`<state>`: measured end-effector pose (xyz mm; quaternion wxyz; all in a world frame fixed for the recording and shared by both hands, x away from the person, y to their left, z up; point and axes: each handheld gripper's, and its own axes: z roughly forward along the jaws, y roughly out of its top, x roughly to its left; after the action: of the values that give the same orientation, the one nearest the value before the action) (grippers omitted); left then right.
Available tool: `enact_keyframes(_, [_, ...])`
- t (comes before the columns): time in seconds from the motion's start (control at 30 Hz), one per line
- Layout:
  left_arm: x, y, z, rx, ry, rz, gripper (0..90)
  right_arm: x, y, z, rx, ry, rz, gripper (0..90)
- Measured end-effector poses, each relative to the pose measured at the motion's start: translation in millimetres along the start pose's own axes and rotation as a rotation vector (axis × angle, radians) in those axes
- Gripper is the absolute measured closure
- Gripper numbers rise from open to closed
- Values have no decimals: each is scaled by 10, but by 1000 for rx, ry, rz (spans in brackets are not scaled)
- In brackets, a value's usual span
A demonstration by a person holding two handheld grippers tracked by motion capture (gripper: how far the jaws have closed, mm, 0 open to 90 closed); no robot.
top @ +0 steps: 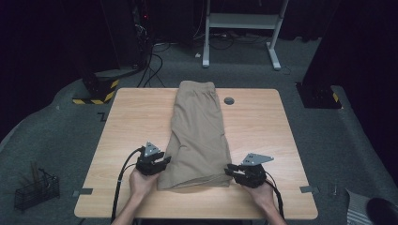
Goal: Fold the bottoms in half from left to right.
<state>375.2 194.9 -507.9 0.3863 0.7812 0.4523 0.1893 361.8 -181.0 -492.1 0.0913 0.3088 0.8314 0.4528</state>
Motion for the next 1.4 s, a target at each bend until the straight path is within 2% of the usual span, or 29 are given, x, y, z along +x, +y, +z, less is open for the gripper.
enact_keyframes(0.03, [-18, 37, 4, -14, -3, 3, 536, 0, 0, 0, 0, 0, 0, 676])
enact_keyframes(0.07, [-38, 78, 20, -21, -12, 8, 481, -32, 89, 26, -31, -26, 10, 672])
enact_keyframes(0.13, [-79, 150, 81, -28, -21, 19, 467, -60, 137, 64, -32, -44, 23, 675])
enact_keyframes(0.17, [-93, 180, 125, -22, -16, 32, 462, -94, 185, 116, -25, -62, 38, 685])
enact_keyframes(0.2, [-111, 213, 226, 0, -16, 33, 459, -150, 262, 252, -11, -96, 42, 700])
enact_keyframes(0.23, [-111, 213, 226, 0, -16, 33, 458, -150, 262, 252, -11, -96, 42, 700])
enact_keyframes(0.37, [-105, 185, 361, 39, -10, 27, 454, -178, 317, 573, 66, -151, 17, 696])
enact_keyframes(0.4, [-97, 155, 363, 54, 9, 45, 451, -185, 287, 689, 103, -166, 14, 689])
enact_keyframes(0.43, [-97, 155, 363, 54, 9, 45, 452, -185, 287, 689, 103, -166, 14, 689])
enact_keyframes(0.47, [-80, 99, 345, 67, 31, 64, 451, -198, 226, 753, 138, -187, 6, 682])
enact_keyframes(0.57, [-70, 45, 285, 61, 41, 70, 448, -207, 185, 712, 123, -183, 12, 683])
enact_keyframes(0.6, [-65, 23, 254, 64, 41, 72, 445, -181, 154, 668, 130, -201, -10, 678])
enact_keyframes(0.63, [-56, 4, 224, 68, 43, 71, 445, -181, 154, 668, 130, -201, -10, 678])
enact_keyframes(0.67, [-33, -19, 178, 78, 53, 60, 444, -143, 130, 632, 142, -217, -41, 669])
enact_keyframes(0.77, [4, -13, 164, 78, 52, 43, 435, -145, 129, 601, 157, -213, -32, 642])
enact_keyframes(0.8, [16, 6, 161, 65, 47, 32, 431, -167, 143, 585, 159, -208, -8, 596])
enact_keyframes(0.83, [25, 39, 160, 50, 45, 27, 431, -167, 143, 585, 159, -208, -8, 596])
enact_keyframes(0.87, [36, 139, 162, 11, 46, 17, 417, -185, 179, 582, 133, -220, 4, 564])
enact_keyframes(0.9, [36, 139, 162, 11, 46, 17, 415, -185, 179, 582, 133, -220, 4, 564])
enact_keyframes(0.97, [47, 252, 204, -24, 59, 15, 414, -205, 242, 585, 96, -230, 11, 528])
enact_keyframes(1.03, [86, 351, 295, -24, 69, 6, 422, -245, 335, 643, 50, -243, 24, 484])
enact_keyframes(1.07, [112, 390, 349, -15, 65, -6, 422, -245, 335, 643, 50, -243, 24, 484])
enact_keyframes(1.1, [132, 419, 400, -4, 62, -18, 431, -259, 361, 677, 46, -248, 24, 472])
enact_keyframes(1.13, [149, 433, 444, 3, 59, -19, 511, -289, 391, 746, 47, -255, 26, 463])
enact_keyframes(1.17, [160, 441, 485, 15, 58, -17, 511, -289, 391, 746, 47, -255, 26, 468])
enact_keyframes(1.2, [170, 441, 518, 28, 52, -12, 550, -303, 398, 780, 62, -249, 38, 476])
enact_keyframes(1.23, [173, 436, 538, 37, 42, -10, 652, -329, 398, 839, 94, -246, 55, 501])
enact_keyframes(1.33, [142, 402, 555, 70, 62, 47, 801, -356, 360, 895, 144, -253, 61, 567])
enact_keyframes(1.4, [145, 385, 551, 77, 62, 45, 853, -355, 345, 888, 138, -262, 46, 595])
